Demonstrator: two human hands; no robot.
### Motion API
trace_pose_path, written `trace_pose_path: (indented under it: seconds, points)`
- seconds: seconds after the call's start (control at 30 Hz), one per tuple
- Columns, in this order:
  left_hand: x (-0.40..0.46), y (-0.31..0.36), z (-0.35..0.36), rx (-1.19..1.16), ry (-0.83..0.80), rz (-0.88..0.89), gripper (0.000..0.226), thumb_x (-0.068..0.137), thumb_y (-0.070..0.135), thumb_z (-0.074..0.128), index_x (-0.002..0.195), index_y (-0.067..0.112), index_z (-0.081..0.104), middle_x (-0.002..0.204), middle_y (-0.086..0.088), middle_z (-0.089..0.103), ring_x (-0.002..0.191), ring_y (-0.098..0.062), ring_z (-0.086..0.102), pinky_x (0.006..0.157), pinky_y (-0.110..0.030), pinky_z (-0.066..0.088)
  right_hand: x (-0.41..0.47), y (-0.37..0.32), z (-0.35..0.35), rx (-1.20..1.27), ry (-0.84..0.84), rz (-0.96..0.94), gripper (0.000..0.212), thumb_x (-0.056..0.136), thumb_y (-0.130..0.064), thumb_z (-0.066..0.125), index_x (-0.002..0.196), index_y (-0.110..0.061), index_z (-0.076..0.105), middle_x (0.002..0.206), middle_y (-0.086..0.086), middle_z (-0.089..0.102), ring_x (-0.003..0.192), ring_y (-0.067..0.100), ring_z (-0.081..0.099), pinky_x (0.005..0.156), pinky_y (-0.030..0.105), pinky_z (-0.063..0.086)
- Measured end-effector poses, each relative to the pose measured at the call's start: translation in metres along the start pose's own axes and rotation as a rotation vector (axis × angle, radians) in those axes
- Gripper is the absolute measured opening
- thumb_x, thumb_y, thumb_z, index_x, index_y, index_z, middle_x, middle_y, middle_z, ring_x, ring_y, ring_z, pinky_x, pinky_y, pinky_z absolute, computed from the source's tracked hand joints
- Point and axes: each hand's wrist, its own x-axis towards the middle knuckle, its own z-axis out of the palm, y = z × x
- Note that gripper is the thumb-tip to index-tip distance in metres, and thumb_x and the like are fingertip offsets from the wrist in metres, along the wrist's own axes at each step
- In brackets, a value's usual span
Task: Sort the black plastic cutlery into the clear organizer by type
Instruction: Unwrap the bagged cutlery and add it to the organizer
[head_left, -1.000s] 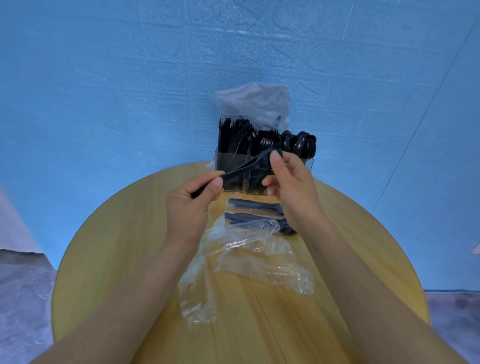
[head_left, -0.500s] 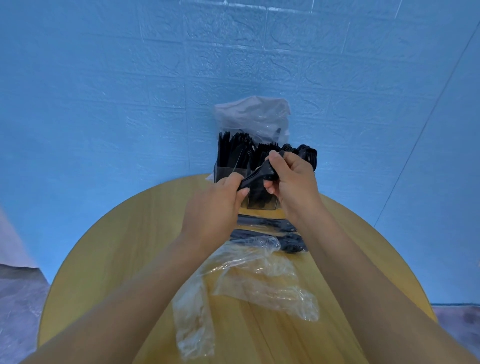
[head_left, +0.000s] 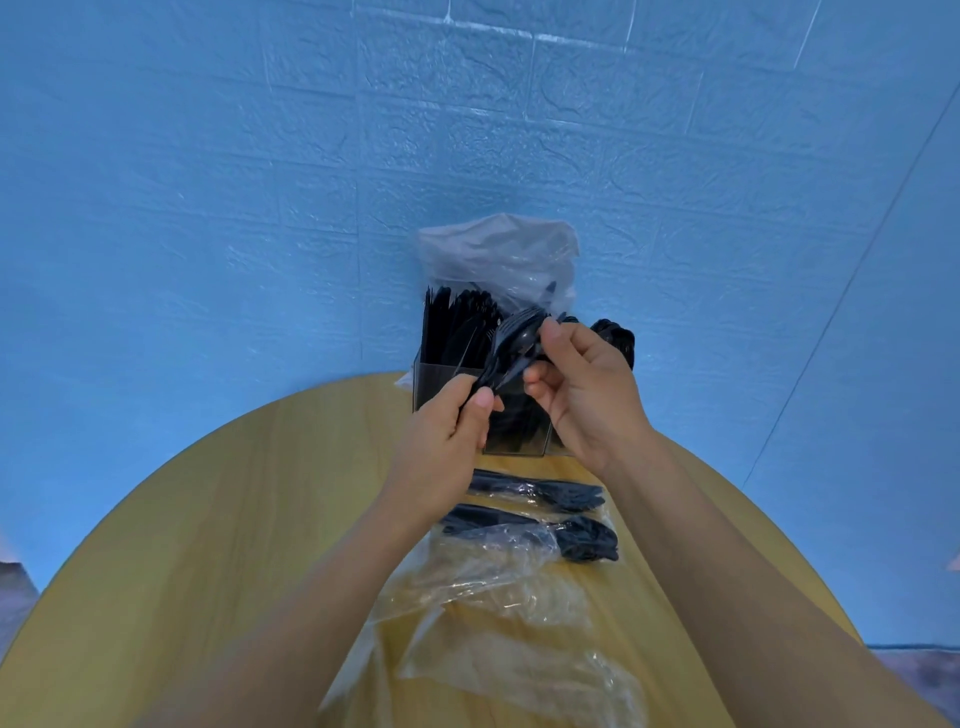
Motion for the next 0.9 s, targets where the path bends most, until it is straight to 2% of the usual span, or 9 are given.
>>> trace_pose_path:
  seconds: [0.1, 0.23, 0.4, 0.47, 0.57, 0.63, 0.77, 0.83, 0.9]
  points:
    - [-0.001, -0.009, 0.000, -0.027, 0.018, -0.016, 0.027, 0.100, 0.028, 0.036, 0.089, 0.015, 0.056, 0.060, 0.011, 0.052, 0.058, -0.004, 0.047, 0.059, -0.023, 0.039, 0.006, 0.008, -0.001, -0.036, 0.022, -0.018, 0.018, 0.091, -0.017, 0.057, 0.076, -0.009, 0.053, 0.069, 0.005, 0.055, 0.050, 0.005, 0.053, 0.050, 0.015, 0.046]
    - [-0.002, -0.013, -0.004, -0.038, 0.073, -0.051, 0.026, 0.100, 0.026, 0.038, 0.092, 0.008, 0.055, 0.068, 0.006, 0.059, 0.053, -0.004, 0.047, 0.056, -0.024, 0.041, 0.017, 0.014, 0.002, -0.093, 0.139, -0.056, 0.022, 0.088, -0.015, 0.063, 0.073, -0.011, 0.048, 0.060, 0.005, 0.046, 0.043, 0.005, 0.051, 0.043, 0.016, 0.043]
    - [-0.004, -0.022, -0.014, 0.054, 0.196, -0.136, 0.025, 0.100, 0.029, 0.038, 0.091, 0.015, 0.056, 0.070, 0.008, 0.058, 0.054, -0.002, 0.045, 0.052, -0.013, 0.035, 0.036, 0.007, -0.001, -0.242, 0.342, -0.246, 0.019, 0.091, -0.015, 0.062, 0.075, -0.012, 0.051, 0.049, -0.001, 0.050, 0.041, 0.005, 0.051, 0.044, 0.018, 0.042]
    - [-0.005, -0.024, -0.015, 0.095, 0.250, -0.133, 0.024, 0.101, 0.028, 0.038, 0.087, 0.017, 0.054, 0.069, 0.007, 0.055, 0.059, -0.001, 0.046, 0.054, -0.011, 0.034, 0.041, 0.002, 0.002, -0.280, 0.365, -0.321, 0.017, 0.095, -0.014, 0.055, 0.078, -0.012, 0.052, 0.055, 0.001, 0.054, 0.043, 0.004, 0.054, 0.047, 0.017, 0.045]
    - [-0.006, -0.027, -0.016, 0.112, 0.295, -0.141, 0.019, 0.100, 0.027, 0.040, 0.087, 0.022, 0.053, 0.068, 0.008, 0.052, 0.064, -0.002, 0.048, 0.056, -0.011, 0.034, 0.043, -0.004, 0.011, -0.303, 0.375, -0.414, 0.019, 0.100, -0.011, 0.044, 0.083, -0.016, 0.050, 0.073, 0.003, 0.055, 0.051, 0.006, 0.062, 0.053, 0.018, 0.050]
    - [-0.006, -0.029, -0.017, 0.112, 0.303, -0.148, 0.019, 0.100, 0.028, 0.039, 0.087, 0.023, 0.053, 0.067, 0.010, 0.050, 0.063, -0.001, 0.047, 0.055, -0.011, 0.034, 0.044, -0.006, 0.016, -0.375, 0.377, -0.474, 0.019, 0.101, -0.011, 0.041, 0.085, -0.019, 0.048, 0.068, -0.008, 0.057, 0.054, 0.007, 0.063, 0.058, 0.020, 0.052]
    - [-0.007, -0.027, -0.018, 0.092, 0.314, -0.157, 0.022, 0.100, 0.029, 0.038, 0.084, 0.022, 0.051, 0.064, 0.011, 0.047, 0.058, 0.001, 0.045, 0.052, -0.010, 0.033, 0.044, 0.001, 0.026, -0.609, 0.293, -0.602, 0.017, 0.099, -0.006, 0.040, 0.091, -0.019, 0.048, 0.064, -0.012, 0.054, 0.060, 0.011, 0.063, 0.062, 0.023, 0.052]
    - [-0.008, -0.026, -0.018, 0.076, 0.311, -0.154, 0.023, 0.100, 0.030, 0.037, 0.086, 0.021, 0.053, 0.065, 0.011, 0.048, 0.060, 0.000, 0.045, 0.053, -0.011, 0.034, 0.045, 0.008, 0.029, -0.728, 0.229, -0.616, 0.015, 0.099, -0.005, 0.040, 0.094, -0.016, 0.049, 0.069, -0.004, 0.057, 0.058, 0.005, 0.060, 0.058, 0.011, 0.046]
    - [-0.008, -0.026, -0.017, 0.064, 0.308, -0.150, 0.024, 0.100, 0.032, 0.035, 0.087, 0.022, 0.053, 0.065, 0.010, 0.048, 0.061, -0.001, 0.046, 0.054, -0.012, 0.034, 0.046, 0.017, 0.031, -0.828, 0.183, -0.607, 0.013, 0.098, -0.006, 0.042, 0.097, -0.014, 0.052, 0.074, 0.010, 0.061, 0.061, 0.005, 0.059, 0.058, 0.010, 0.046]
